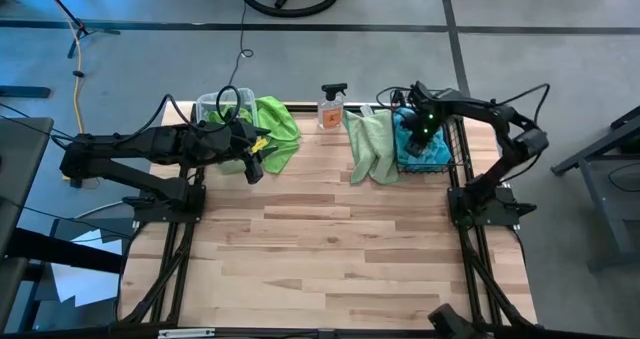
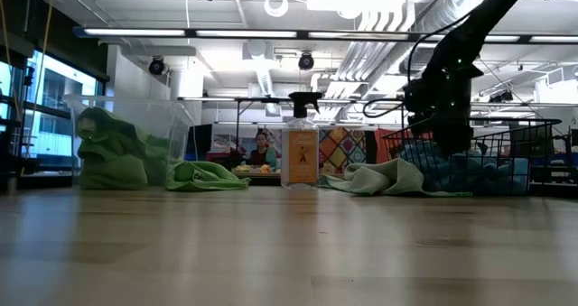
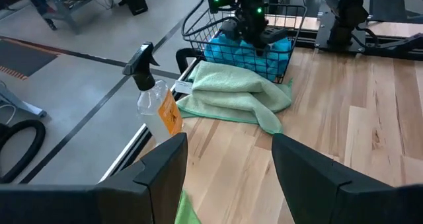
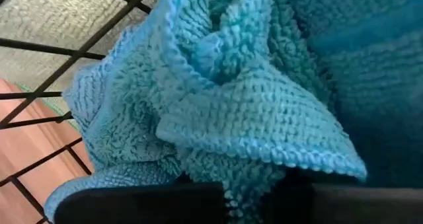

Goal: Sort microfiber towel by color & place in baskets
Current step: Put the blue microfiber cloth into the basket

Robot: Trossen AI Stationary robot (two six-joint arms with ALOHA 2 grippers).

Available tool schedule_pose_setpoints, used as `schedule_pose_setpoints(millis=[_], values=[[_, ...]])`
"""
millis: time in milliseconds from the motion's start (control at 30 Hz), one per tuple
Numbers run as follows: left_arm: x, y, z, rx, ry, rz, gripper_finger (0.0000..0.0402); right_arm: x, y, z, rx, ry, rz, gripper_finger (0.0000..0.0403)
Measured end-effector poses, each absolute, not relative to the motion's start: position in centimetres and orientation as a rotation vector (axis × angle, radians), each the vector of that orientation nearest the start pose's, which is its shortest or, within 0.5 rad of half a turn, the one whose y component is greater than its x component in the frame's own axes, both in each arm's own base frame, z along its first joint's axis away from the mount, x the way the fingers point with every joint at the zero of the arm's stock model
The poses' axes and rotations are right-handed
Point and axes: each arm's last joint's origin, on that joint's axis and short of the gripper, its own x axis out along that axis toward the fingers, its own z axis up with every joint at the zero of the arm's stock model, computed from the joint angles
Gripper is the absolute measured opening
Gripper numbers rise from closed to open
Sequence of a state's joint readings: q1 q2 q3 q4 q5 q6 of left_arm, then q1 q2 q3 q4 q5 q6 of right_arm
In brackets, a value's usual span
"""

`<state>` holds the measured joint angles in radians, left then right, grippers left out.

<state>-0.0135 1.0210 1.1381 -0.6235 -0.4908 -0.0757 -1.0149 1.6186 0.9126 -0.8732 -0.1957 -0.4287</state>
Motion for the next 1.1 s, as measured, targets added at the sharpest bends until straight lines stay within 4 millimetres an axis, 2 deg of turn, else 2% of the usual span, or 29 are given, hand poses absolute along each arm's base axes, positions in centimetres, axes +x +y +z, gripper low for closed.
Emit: schedule_pose_setpoints(millis=[100, 300, 667, 800, 933, 1100], values=[[20.0, 1.1, 37.2, 0.053, 0.476, 0.485, 0.0209, 14.2, -21.8, 15.2, 0.578, 1.412, -0.316, 0.0014], [20.0, 1.1, 37.2, 0.054, 0.476, 0.485, 0.0209, 14.4, -22.1, 16.0, 0.558, 1.422, -0.334, 0.0071], [20.0, 1.1, 37.1, 0.054, 0.478, 0.485, 0.0209, 15.0, -22.2, 17.8, 0.594, 1.477, -0.335, 0.0227], [20.0, 1.1, 37.0, 0.058, 0.491, 0.484, 0.0209, 15.2, -22.1, 18.1, 0.577, 1.501, -0.339, 0.0271], [19.9, 1.1, 37.0, 0.058, 0.498, 0.48, 0.0209, 15.2, -22.2, 18.7, 0.572, 1.527, -0.345, 0.0294], [19.9, 1.0, 37.0, 0.057, 0.501, 0.47, 0.0209, 15.2, -22.3, 20.7, 0.574, 1.526, -0.357, 0.0298]])
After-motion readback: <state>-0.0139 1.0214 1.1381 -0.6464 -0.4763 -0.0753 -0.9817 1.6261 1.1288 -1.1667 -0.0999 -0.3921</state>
